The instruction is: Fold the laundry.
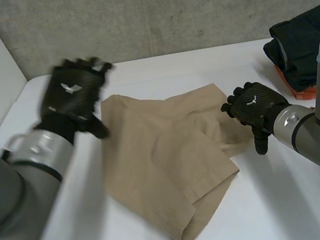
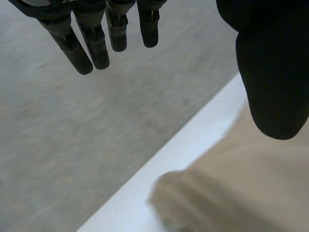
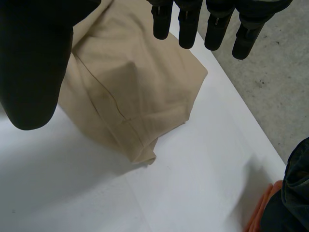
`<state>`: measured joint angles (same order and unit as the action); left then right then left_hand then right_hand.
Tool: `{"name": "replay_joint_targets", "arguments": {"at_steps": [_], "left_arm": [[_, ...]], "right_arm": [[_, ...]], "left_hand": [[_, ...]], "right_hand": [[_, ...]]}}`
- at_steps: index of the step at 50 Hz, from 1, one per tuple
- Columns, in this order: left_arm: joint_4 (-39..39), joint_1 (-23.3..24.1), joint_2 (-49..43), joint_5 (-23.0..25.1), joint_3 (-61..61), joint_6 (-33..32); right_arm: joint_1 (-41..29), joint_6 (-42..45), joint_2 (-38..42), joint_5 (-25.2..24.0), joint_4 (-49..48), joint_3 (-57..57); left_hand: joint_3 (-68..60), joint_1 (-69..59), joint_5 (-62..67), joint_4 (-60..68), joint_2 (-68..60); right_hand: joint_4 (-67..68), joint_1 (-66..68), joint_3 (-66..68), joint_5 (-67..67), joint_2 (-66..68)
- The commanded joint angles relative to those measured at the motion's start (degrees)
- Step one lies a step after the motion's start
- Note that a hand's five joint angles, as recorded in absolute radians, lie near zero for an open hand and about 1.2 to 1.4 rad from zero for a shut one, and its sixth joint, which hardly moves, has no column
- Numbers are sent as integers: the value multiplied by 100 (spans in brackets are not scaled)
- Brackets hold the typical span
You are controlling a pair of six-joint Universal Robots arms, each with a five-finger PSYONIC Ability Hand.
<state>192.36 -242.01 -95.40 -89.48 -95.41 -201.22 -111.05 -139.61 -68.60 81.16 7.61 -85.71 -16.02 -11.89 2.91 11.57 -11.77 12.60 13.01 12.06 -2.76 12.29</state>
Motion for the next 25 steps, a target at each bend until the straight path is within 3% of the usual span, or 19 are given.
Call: {"name": "replay_joint_targets", "arguments": {"at_steps": [1,4,11,19,25], "left_arm": [[-453,-1602,-593,879,470,-49],[-664,-2006,-1136,1378,733,-93],[-893,-2175,-2035,2110,1103,-234],[-1052,-1692,-2659,1970,1332,-401],[-1113,-1208,-3011,1539,1621,-366]], "right_arm": [[-4,4,-127,-12,56,-130],[13,13,-188,-21,47,-218],[48,4,-241,-30,21,-394],[163,22,-303,-30,-155,-701],[268,22,-417,-82,-295,-991]], "left_hand": [[602,189,-291,-157,177],[602,189,-291,-157,177],[346,-67,-35,99,-79],[59,-353,251,386,-365],[602,189,-291,-157,177]], "right_hand": [[-260,-301,-206,276,-229],[-260,-301,-206,276,-229],[-260,-301,-206,276,-229],[-260,-301,-206,276,-229],[-260,-301,-206,276,-229]]}}
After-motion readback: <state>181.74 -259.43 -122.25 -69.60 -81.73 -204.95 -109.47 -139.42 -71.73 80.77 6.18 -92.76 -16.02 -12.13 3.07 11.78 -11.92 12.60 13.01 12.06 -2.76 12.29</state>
